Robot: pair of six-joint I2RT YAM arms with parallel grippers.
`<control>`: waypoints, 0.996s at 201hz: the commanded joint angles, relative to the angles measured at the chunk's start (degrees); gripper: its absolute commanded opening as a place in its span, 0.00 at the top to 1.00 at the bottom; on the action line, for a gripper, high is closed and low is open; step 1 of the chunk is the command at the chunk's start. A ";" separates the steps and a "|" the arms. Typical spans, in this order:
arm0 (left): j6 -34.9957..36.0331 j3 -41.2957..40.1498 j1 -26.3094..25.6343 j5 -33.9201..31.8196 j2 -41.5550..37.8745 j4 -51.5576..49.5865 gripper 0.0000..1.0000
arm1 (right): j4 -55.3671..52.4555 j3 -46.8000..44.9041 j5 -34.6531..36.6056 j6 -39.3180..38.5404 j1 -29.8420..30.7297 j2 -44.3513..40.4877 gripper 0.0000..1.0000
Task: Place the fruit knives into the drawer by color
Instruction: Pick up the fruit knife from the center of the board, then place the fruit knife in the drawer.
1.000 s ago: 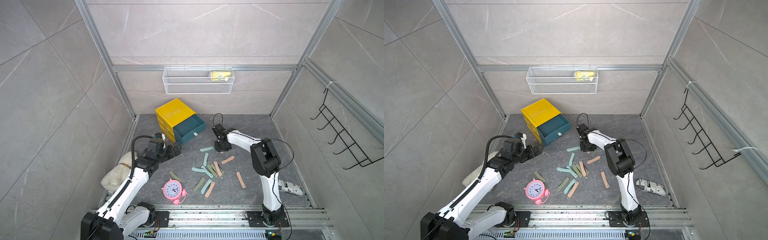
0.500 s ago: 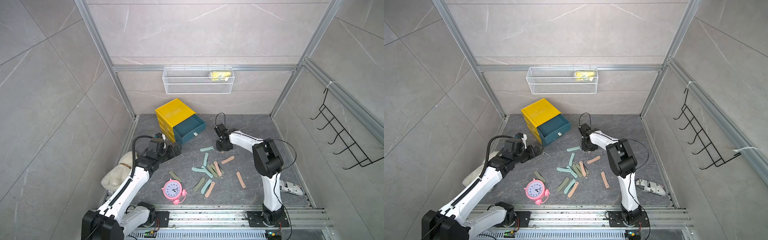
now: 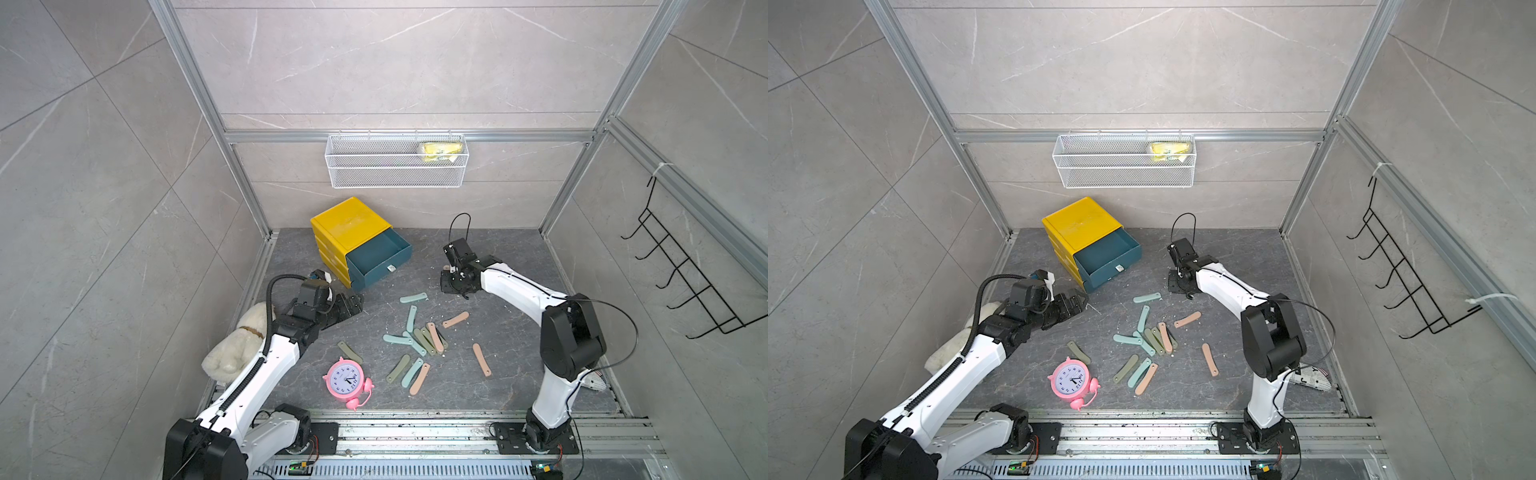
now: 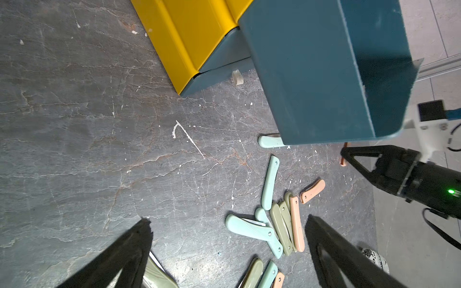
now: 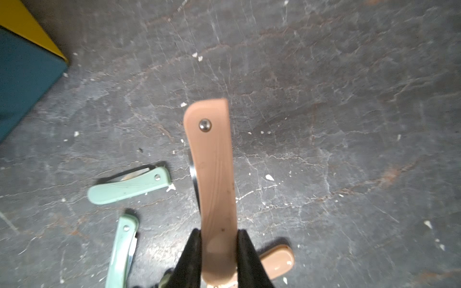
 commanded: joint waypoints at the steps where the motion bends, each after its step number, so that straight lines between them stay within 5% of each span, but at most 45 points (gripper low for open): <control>1: -0.42 0.11 -0.13 -0.56 -0.02 0.39 0.01 | 0.29 0.99 0.58 -0.27 2.58 -5.35 0.88; 69: -0.93 -0.51 -0.09 -0.59 -0.28 0.57 0.01 | 0.70 20.77 3.28 -3.18 14.71 -2.46 0.87; 145: -0.76 -0.15 -0.09 -0.54 -1.99 -1.71 0.00 | 2.49 41.14 0.27 -3.58 15.51 14.99 0.87; 168: -0.68 -0.22 -0.12 -0.72 -2.47 -2.24 0.01 | -4.40 50.18 0.59 -3.03 15.59 20.98 0.86; 200: -0.50 -0.41 -0.09 -0.77 -2.60 -2.16 0.01 | -3.39 48.56 0.87 -2.51 15.92 22.05 0.84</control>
